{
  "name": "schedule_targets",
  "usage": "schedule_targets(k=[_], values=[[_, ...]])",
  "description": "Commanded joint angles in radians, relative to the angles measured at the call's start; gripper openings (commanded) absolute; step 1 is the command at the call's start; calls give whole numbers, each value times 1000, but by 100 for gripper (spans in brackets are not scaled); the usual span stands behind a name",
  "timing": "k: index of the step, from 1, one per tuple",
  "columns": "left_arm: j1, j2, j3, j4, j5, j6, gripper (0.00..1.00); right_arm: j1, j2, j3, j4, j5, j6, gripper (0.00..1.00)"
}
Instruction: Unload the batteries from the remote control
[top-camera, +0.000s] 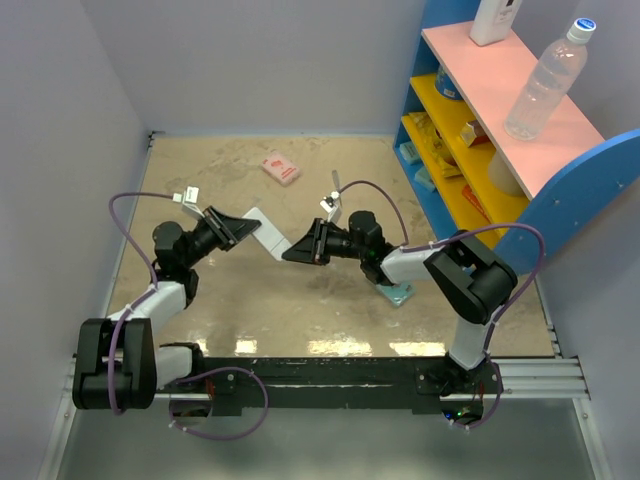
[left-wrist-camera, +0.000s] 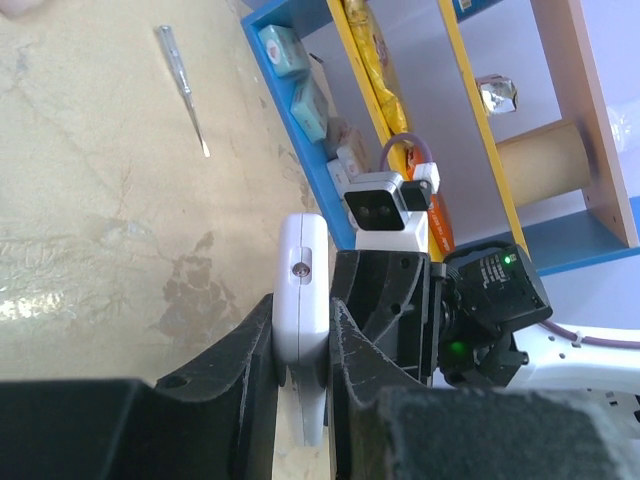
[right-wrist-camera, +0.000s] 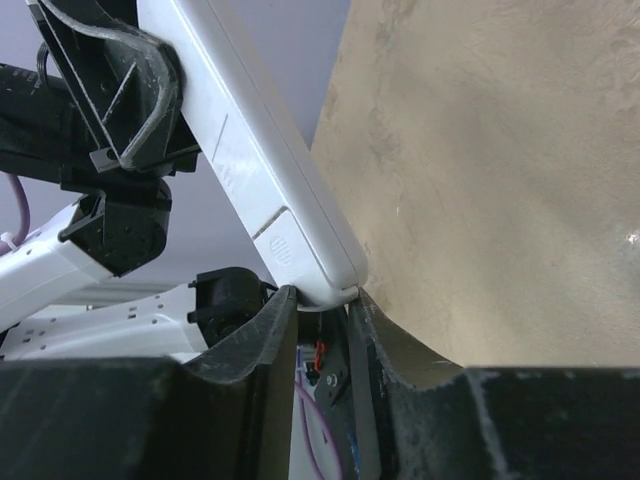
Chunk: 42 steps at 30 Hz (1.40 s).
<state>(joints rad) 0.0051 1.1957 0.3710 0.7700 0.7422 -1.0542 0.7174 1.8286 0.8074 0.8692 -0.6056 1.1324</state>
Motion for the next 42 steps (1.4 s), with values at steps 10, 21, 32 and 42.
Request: schedule_targets(k=[10, 21, 32, 42], values=[[24, 19, 34, 49, 19, 8, 0, -1, 18, -48, 123, -13, -8, 20], [24, -11, 13, 37, 34, 2, 0, -15, 3, 45, 37, 6, 3, 72], [24, -4, 19, 52, 36, -12, 0, -12, 40, 79, 24, 10, 10, 42], [26, 7, 42, 32, 25, 8, 0, -15, 49, -13, 83, -8, -8, 24]])
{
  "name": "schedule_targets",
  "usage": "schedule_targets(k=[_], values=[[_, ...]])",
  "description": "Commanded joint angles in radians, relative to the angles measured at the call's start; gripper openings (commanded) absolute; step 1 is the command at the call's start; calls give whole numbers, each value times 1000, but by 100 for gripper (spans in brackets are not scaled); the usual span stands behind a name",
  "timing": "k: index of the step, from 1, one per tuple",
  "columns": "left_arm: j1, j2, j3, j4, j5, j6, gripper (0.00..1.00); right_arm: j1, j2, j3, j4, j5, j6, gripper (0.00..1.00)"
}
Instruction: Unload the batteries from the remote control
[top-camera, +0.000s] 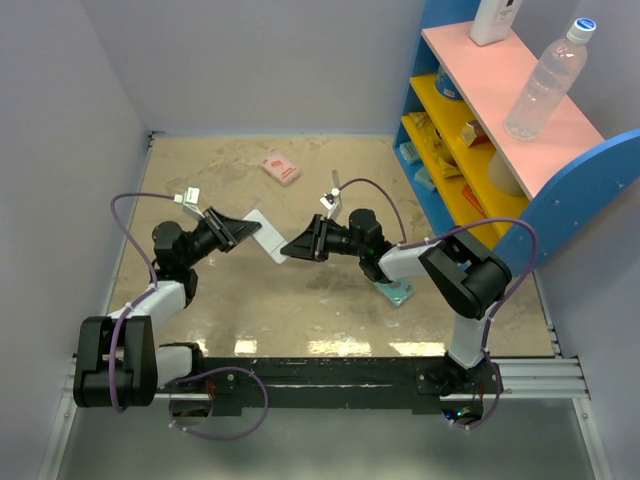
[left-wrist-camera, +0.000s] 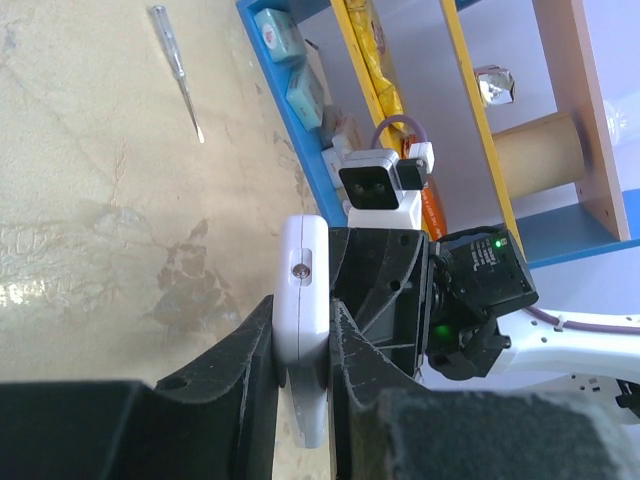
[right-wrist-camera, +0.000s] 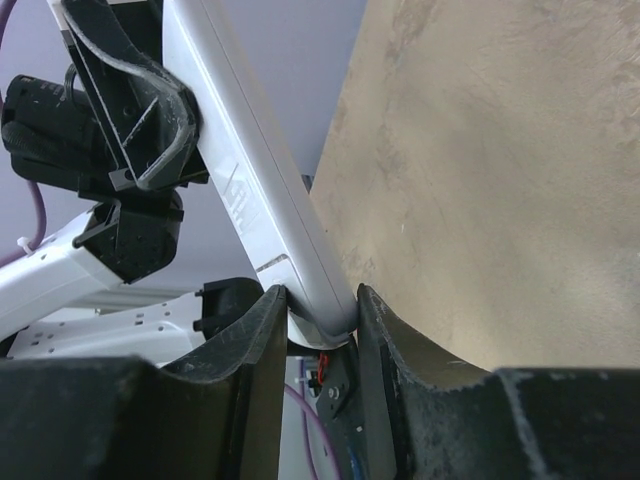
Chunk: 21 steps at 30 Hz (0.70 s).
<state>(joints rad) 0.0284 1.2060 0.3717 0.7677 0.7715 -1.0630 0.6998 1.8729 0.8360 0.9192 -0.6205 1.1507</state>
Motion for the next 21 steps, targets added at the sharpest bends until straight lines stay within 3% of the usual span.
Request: schedule_targets(k=[1, 9, 21], values=[[2, -2, 42, 35, -6, 18, 0, 4, 8, -46, 41, 5, -28, 24], [2, 18, 55, 41, -18, 29, 0, 4, 9, -86, 86, -34, -37, 17], [4, 20, 70, -2, -34, 74, 0, 3, -60, -104, -42, -50, -161, 20]])
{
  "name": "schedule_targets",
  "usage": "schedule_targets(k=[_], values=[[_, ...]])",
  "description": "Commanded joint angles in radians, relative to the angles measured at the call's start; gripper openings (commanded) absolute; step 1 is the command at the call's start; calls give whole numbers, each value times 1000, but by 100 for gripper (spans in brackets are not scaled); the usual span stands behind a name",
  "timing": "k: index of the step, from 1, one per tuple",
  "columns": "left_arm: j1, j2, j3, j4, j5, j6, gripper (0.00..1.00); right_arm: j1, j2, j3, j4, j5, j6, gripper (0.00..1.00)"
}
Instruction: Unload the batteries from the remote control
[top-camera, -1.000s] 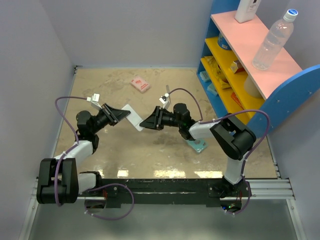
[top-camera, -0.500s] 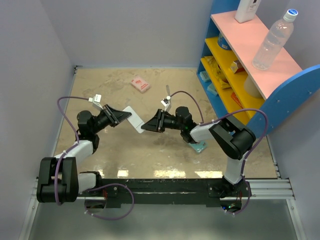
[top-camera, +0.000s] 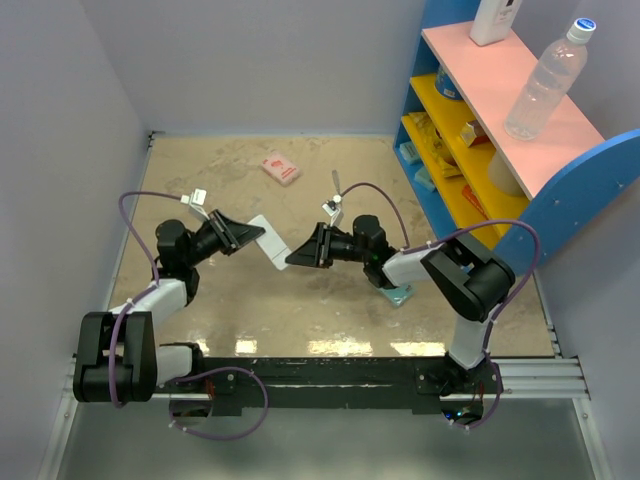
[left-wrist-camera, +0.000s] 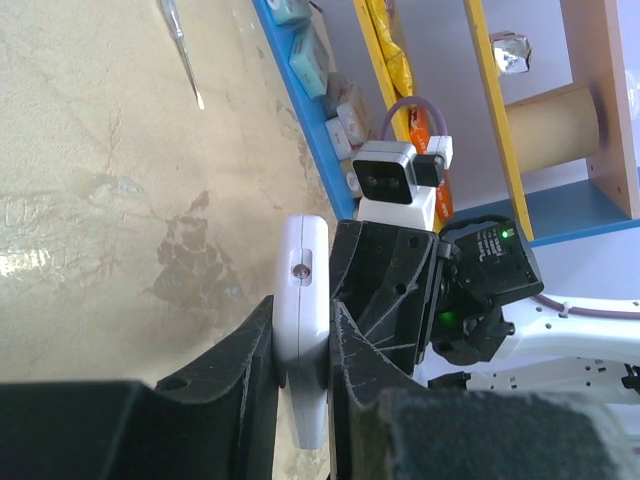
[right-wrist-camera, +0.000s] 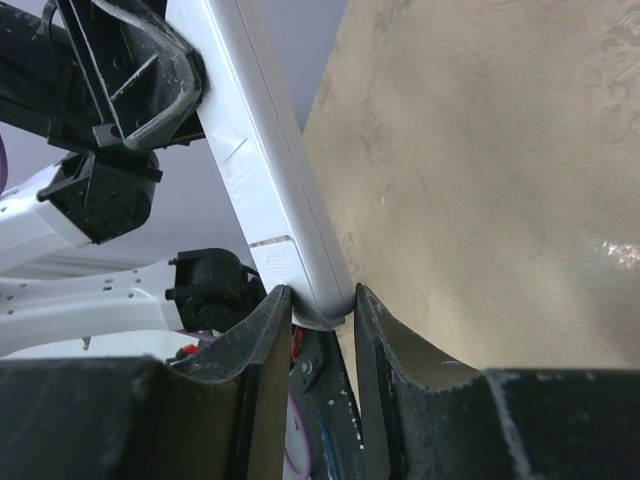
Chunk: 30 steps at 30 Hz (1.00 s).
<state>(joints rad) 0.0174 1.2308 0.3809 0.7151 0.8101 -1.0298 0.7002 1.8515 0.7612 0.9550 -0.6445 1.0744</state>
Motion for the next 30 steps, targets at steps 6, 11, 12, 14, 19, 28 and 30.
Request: schedule_targets(k=[6, 11, 12, 14, 19, 28, 30], values=[[15, -8, 65, 40, -69, 45, 0, 2, -58, -30, -113, -17, -107, 25], [15, -33, 44, 37, -66, 42, 0, 2, -83, -5, -108, 25, -38, 65], [15, -37, 41, 34, -68, 42, 0, 1, -87, 16, -120, 37, -22, 73], [15, -50, 32, 30, -68, 40, 0, 2, -94, 41, -134, 49, -11, 80], [15, -68, 15, 59, -51, 10, 0, 2, -61, 136, -173, 36, 21, 82], [15, -67, 19, 76, -43, -9, 0, 10, 8, 191, -151, -1, 45, 55], [15, -59, 26, 84, -48, -13, 0, 13, 21, 175, -122, -6, 55, 47]])
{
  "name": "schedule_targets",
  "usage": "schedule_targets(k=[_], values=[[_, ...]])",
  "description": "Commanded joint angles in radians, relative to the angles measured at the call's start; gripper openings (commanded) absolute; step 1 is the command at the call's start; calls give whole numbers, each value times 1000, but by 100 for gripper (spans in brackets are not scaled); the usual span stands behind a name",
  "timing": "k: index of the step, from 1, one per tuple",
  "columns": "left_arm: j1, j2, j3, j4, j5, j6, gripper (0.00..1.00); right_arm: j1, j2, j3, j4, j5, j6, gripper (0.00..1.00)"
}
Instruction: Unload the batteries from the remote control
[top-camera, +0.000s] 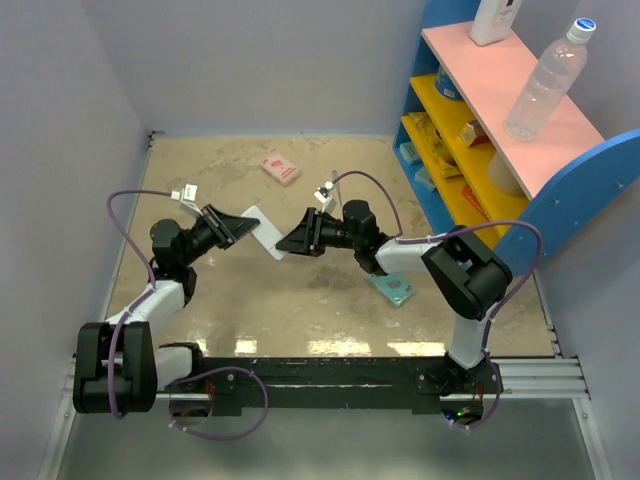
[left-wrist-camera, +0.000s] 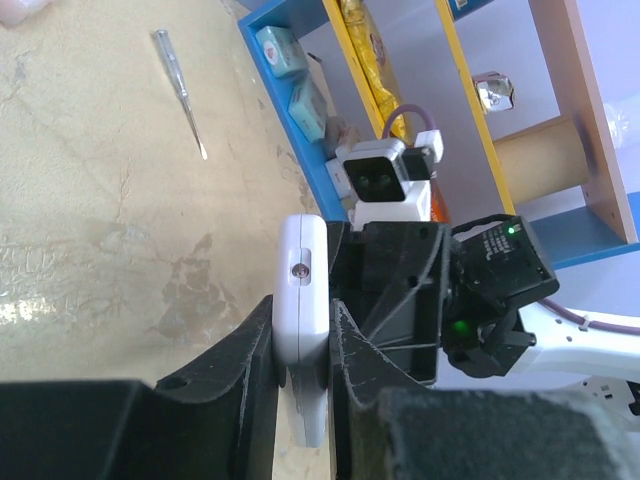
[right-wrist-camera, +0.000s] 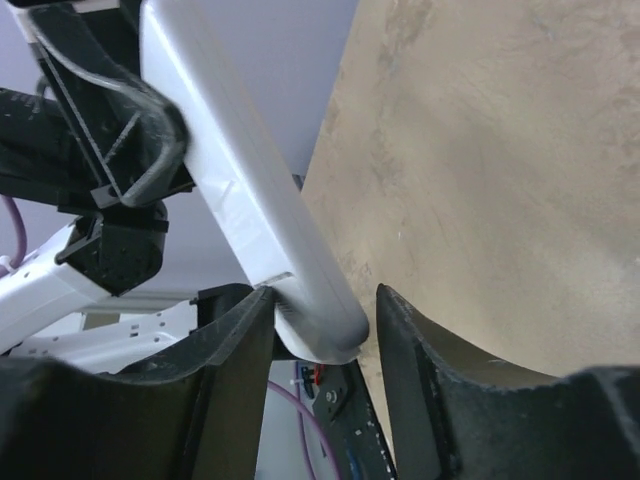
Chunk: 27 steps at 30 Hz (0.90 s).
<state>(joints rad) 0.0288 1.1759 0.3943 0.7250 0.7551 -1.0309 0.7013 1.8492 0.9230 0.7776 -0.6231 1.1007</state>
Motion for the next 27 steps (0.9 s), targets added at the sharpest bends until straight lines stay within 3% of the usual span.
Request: schedule_targets(k=[1, 5, 10, 13, 19, 23, 25, 27], values=[[3, 2, 14, 80, 6, -14, 0, 15, 28, 8, 69, -33, 28, 45], [3, 22, 17, 105, -3, -20, 0, 18, 45, -19, 95, -56, 21, 31], [13, 56, 40, 93, -11, 15, 0, 9, 53, -76, 91, -79, -35, 27], [25, 62, 58, 61, -17, 48, 0, 6, 58, -105, 92, -87, -56, 17], [31, 64, 64, 8, -39, 91, 0, -2, 50, -156, 132, -95, -58, 17], [34, 61, 66, -10, -51, 103, 0, -3, 33, -165, 124, -95, -73, 4], [33, 62, 66, -13, -49, 103, 0, -3, 18, -167, 120, -92, -79, 4], [33, 59, 61, -28, -45, 103, 0, -3, -16, -161, 98, -76, -99, 14]])
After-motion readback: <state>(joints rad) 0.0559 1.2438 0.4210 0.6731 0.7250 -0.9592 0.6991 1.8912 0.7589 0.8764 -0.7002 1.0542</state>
